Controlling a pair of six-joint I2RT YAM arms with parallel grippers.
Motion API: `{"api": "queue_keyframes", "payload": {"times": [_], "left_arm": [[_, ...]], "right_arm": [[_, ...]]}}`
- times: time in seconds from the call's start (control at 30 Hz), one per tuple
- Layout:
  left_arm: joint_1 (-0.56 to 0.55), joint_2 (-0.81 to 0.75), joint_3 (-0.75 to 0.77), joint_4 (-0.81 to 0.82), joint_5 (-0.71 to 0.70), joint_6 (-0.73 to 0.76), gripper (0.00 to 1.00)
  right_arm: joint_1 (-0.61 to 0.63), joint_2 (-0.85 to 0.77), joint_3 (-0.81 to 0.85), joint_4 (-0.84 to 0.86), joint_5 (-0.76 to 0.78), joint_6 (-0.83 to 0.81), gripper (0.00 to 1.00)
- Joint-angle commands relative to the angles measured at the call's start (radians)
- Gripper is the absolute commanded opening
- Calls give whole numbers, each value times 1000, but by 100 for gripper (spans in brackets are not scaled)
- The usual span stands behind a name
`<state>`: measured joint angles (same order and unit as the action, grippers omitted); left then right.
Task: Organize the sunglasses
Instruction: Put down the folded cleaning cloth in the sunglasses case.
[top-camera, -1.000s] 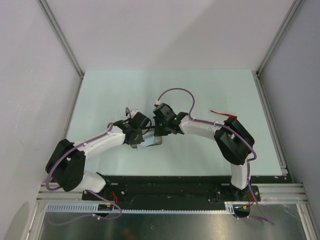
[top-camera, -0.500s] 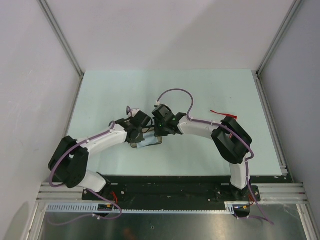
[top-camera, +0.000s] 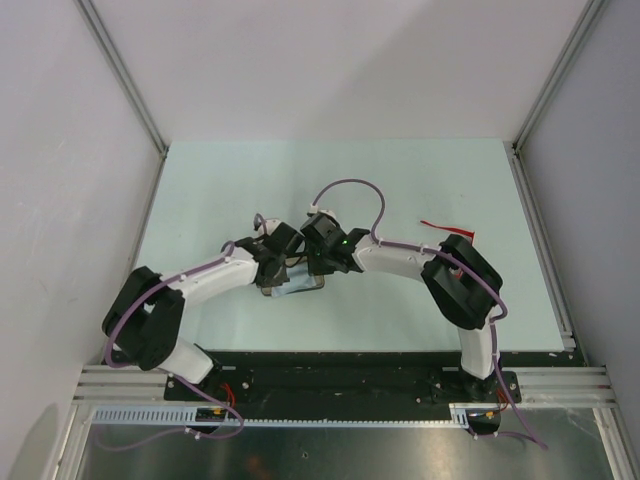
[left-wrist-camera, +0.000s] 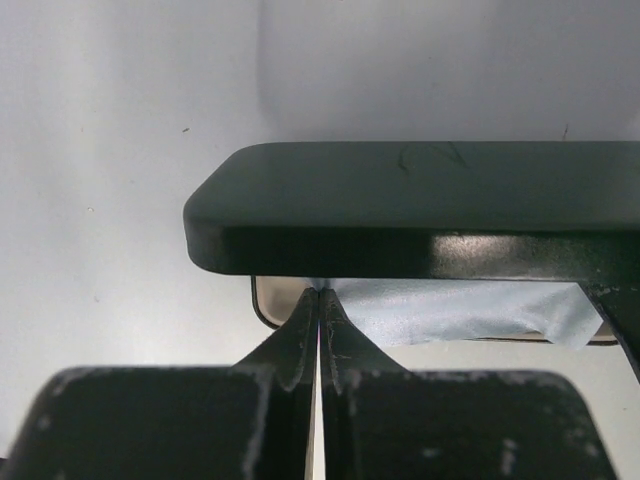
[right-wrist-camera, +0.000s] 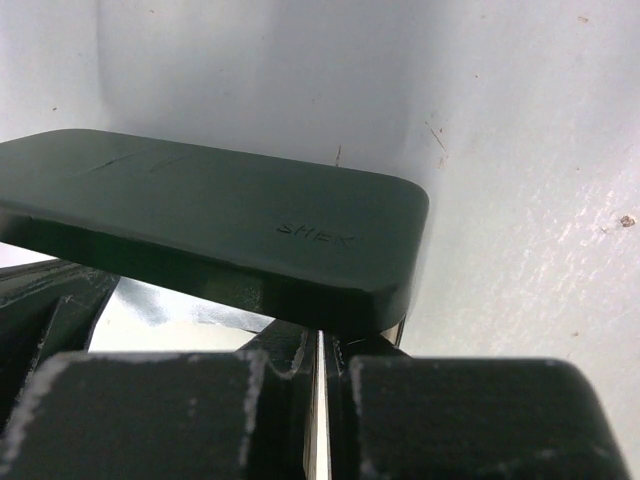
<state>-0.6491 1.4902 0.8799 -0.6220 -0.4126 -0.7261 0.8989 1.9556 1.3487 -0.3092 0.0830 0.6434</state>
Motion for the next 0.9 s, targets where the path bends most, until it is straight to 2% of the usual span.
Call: {"api": "queue_keyframes", "payload": {"times": [0.0,0.3,0.4,0.63,0.87], "left_arm": [[8,8,36,-10,-51,-22,0],[8,34,45,-10,-68,-36,1],[8,50,48,-10,-71,-41,5],[8,54,48,-8,-80,-49,23],[9,41,53,-10,-86,-52,29]], "right_arm": [[8,16,36,-22,57,25,0],[12,28,36,-19,80,30,0],[11,32,38,-18,83,30,0],[12,31,38,-30,92,33,0],[15,37,40,-30,78,36,0]]}}
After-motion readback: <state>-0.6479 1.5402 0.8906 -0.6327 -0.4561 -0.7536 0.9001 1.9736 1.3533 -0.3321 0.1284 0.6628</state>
